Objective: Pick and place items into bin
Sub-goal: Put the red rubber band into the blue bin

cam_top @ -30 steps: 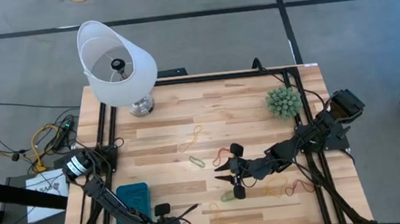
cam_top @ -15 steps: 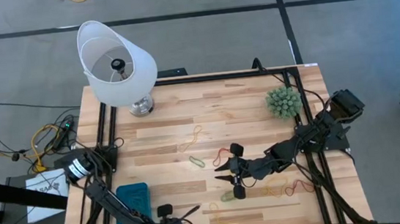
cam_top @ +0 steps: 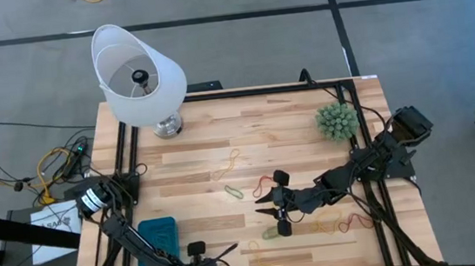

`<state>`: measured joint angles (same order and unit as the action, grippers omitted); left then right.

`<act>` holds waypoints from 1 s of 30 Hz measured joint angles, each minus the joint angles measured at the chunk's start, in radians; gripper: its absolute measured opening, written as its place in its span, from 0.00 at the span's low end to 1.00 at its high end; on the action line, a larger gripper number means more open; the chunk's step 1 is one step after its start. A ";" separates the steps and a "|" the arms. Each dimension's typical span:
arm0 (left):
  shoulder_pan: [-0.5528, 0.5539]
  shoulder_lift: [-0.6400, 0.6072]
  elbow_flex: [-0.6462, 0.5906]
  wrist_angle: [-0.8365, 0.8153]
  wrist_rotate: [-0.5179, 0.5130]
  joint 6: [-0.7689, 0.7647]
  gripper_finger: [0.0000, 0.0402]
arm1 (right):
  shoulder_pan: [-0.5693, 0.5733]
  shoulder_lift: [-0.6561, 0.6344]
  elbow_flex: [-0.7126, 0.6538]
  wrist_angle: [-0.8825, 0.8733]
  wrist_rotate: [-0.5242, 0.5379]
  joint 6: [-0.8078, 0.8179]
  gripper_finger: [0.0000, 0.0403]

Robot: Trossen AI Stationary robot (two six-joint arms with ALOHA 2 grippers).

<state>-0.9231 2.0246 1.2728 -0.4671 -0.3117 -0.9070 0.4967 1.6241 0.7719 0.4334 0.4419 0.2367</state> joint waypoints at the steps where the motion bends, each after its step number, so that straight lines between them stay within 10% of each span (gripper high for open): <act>1: -0.002 -0.019 0.008 -0.057 0.013 0.014 0.01 | 0.000 0.000 0.000 0.000 0.000 0.000 0.27; 10: -0.071 -0.200 0.264 -0.708 -0.124 -0.091 0.00 | 0.000 0.000 0.000 0.001 0.000 0.000 0.27; 15: -0.115 -0.221 0.381 -0.960 -0.036 -0.307 0.00 | 0.000 0.000 0.000 0.001 0.000 0.000 0.27; 30: -0.183 -0.215 0.163 -0.845 0.133 -0.615 0.02 | -0.037 0.000 0.000 -0.083 0.003 -0.081 0.29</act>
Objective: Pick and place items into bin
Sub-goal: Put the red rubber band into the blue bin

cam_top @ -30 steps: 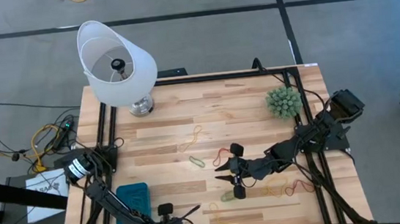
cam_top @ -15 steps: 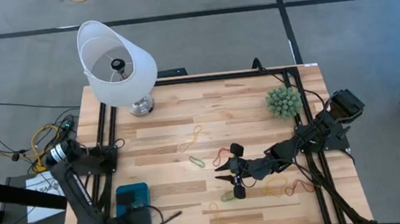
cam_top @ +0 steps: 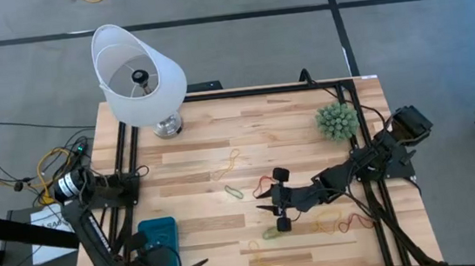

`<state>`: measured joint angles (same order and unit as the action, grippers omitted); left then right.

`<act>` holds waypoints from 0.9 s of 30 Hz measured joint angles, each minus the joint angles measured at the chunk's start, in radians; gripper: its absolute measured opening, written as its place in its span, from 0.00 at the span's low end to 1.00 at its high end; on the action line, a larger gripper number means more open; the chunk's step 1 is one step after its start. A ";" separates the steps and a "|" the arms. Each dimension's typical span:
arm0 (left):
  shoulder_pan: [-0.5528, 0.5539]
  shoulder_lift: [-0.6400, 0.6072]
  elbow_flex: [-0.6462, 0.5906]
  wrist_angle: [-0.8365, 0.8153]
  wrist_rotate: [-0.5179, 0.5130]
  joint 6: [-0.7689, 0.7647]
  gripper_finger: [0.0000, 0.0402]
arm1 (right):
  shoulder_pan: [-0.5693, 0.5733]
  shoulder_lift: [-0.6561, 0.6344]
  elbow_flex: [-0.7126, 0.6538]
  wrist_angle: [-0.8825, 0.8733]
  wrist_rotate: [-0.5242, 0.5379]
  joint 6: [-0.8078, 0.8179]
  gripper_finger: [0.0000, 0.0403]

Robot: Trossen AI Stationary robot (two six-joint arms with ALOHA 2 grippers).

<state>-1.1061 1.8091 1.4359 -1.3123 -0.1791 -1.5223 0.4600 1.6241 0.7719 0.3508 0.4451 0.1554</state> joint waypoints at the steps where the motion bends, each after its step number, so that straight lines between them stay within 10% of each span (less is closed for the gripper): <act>1: -0.001 0.000 -0.022 0.022 0.000 0.000 0.02 | -0.008 0.000 0.000 0.000 0.000 0.001 0.30; 18: 0.015 -0.003 -0.168 0.129 0.046 0.095 0.20 | -0.099 0.000 0.000 -0.150 -0.035 0.010 0.48; 27: -0.001 -0.015 -0.072 -0.111 -0.388 0.114 0.22 | -0.210 0.000 0.000 -0.378 -0.128 0.081 0.47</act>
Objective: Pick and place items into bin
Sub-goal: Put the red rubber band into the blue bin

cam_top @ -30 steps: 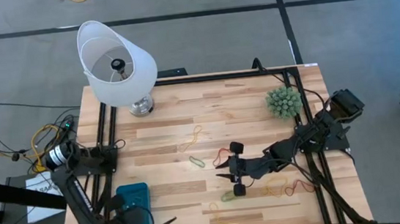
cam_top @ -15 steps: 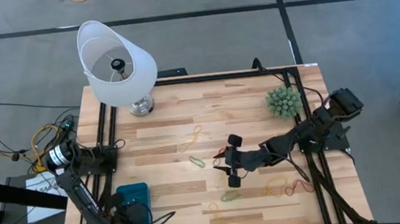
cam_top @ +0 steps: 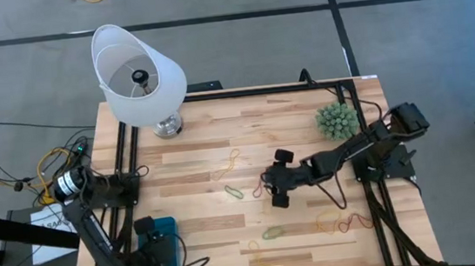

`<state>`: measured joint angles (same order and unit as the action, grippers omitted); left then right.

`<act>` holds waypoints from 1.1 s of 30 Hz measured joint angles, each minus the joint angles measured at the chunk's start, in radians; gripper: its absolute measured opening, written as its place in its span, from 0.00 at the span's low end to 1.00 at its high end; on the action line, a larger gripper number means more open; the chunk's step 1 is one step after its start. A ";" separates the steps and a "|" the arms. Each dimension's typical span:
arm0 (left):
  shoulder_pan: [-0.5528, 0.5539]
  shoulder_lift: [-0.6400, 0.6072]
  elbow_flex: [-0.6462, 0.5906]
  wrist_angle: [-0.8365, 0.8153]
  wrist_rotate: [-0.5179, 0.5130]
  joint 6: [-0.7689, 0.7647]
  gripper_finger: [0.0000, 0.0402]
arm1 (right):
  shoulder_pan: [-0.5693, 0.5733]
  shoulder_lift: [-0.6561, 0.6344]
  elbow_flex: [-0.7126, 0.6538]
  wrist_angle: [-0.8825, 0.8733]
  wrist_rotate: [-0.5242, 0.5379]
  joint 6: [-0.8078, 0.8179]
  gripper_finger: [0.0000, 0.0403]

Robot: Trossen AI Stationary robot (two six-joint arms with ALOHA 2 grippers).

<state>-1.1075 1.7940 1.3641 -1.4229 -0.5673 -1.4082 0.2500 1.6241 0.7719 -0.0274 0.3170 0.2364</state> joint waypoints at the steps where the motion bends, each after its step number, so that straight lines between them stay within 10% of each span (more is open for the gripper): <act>1: -0.004 -0.008 0.006 -0.027 -0.045 0.000 0.22 | -0.016 0.000 0.000 -0.007 -0.040 -0.019 0.46; 11: -0.034 -0.123 0.009 -0.092 -0.340 0.027 0.22 | -0.118 0.108 -0.001 0.021 -0.162 -0.097 0.40; 22: -0.038 -0.197 0.009 -0.124 -0.362 0.063 0.22 | -0.137 0.205 0.014 0.095 -0.166 -0.155 0.36; 33: -0.065 -0.236 0.008 -0.148 -0.453 0.122 0.22 | -0.147 0.215 0.010 0.128 -0.232 -0.164 0.02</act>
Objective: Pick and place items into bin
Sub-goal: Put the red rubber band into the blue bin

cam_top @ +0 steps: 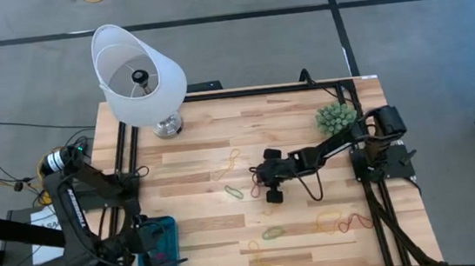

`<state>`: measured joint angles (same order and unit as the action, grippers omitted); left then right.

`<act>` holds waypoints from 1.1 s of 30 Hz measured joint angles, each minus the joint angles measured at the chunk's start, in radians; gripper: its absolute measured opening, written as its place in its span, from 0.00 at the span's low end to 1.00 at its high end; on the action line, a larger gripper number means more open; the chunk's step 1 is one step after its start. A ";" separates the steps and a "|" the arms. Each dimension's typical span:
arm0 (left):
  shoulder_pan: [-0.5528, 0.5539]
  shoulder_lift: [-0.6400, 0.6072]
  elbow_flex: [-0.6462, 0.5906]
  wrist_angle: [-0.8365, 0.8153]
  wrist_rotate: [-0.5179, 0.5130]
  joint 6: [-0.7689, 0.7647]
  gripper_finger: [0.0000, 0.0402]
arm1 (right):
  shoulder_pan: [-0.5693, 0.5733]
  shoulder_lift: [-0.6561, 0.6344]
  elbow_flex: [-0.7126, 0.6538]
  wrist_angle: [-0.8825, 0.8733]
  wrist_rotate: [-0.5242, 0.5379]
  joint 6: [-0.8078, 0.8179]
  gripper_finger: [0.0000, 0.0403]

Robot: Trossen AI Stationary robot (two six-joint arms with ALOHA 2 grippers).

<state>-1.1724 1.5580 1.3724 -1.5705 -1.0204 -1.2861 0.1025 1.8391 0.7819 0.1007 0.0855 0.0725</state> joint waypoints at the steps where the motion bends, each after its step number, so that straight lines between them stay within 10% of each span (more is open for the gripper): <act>1: 0.000 -0.005 0.000 0.000 -0.007 0.000 0.22 | 0.007 -0.008 -0.003 0.013 -0.002 -0.009 0.02; 15: 0.000 -0.030 0.000 0.000 -0.199 0.143 0.22 | 0.175 -0.038 0.145 0.717 -0.043 -0.132 0.00; 33: 0.078 -0.296 -0.001 -0.001 -0.248 0.263 0.22 | 0.235 0.747 1.379 0.294 -0.117 -0.149 0.00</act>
<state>-1.0941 1.2619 1.3710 -1.5718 -1.2680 -1.0235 0.3371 2.5858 2.1612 0.3942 -0.0312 -0.0768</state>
